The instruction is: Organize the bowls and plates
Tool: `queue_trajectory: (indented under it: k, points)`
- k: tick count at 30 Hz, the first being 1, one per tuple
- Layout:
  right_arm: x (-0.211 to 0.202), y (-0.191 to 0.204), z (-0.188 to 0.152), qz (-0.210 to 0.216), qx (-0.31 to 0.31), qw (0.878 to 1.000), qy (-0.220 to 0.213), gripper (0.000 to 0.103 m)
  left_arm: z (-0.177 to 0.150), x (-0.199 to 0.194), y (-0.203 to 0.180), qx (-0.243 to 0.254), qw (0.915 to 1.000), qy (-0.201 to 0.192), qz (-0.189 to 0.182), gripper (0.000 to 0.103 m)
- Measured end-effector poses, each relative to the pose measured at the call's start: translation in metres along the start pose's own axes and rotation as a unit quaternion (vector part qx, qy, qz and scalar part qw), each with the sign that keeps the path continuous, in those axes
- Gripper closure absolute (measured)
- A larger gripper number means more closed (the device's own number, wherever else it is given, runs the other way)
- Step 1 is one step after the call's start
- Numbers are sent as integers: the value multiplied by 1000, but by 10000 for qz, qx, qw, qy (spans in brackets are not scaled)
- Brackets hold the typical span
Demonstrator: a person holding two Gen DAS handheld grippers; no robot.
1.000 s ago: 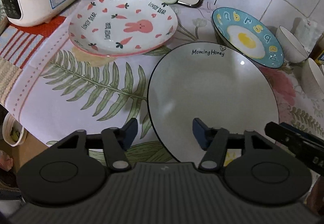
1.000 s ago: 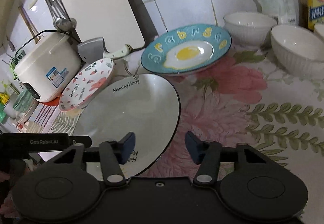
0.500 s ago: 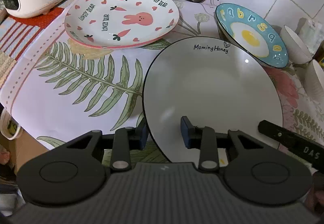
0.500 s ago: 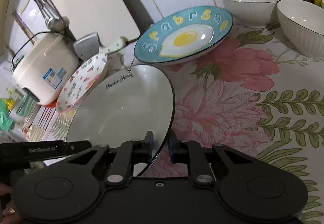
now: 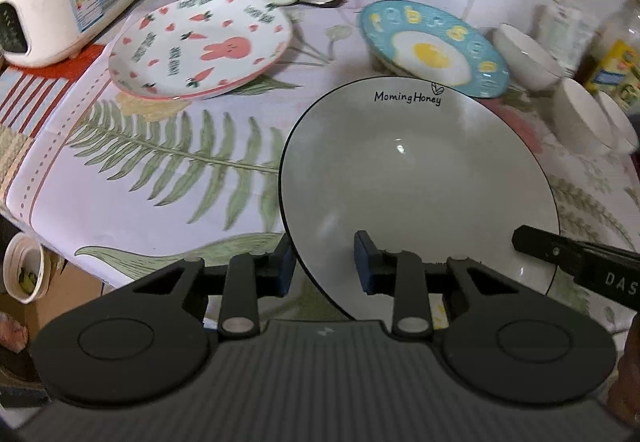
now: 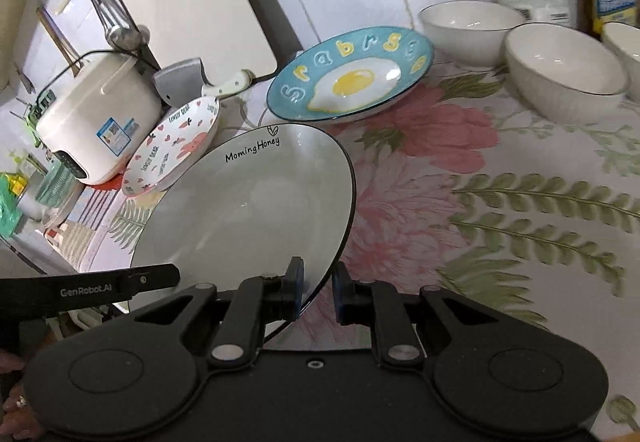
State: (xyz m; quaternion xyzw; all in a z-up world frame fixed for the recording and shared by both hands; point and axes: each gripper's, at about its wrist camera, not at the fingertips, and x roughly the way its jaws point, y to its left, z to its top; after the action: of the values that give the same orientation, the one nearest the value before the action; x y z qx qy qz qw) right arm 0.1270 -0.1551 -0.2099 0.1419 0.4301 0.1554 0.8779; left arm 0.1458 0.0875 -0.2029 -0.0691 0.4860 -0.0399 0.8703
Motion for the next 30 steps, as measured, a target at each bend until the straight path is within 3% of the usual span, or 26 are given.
queue_trajectory:
  k: [6, 18, 30]
  points:
    - [-31, -21, -5, -75, 101, 9998, -145, 84, -3, -12, -36, 325, 9994, -10, -120, 73]
    - [-63, -67, -11, -363, 263, 9987, -232, 83, -4, 1, -91, 645, 9970, 137, -414, 73]
    - [-53, -97, -20, -598, 505, 9969, -37, 82, -11, 31, -114, 846, 9951, 336, -378, 73]
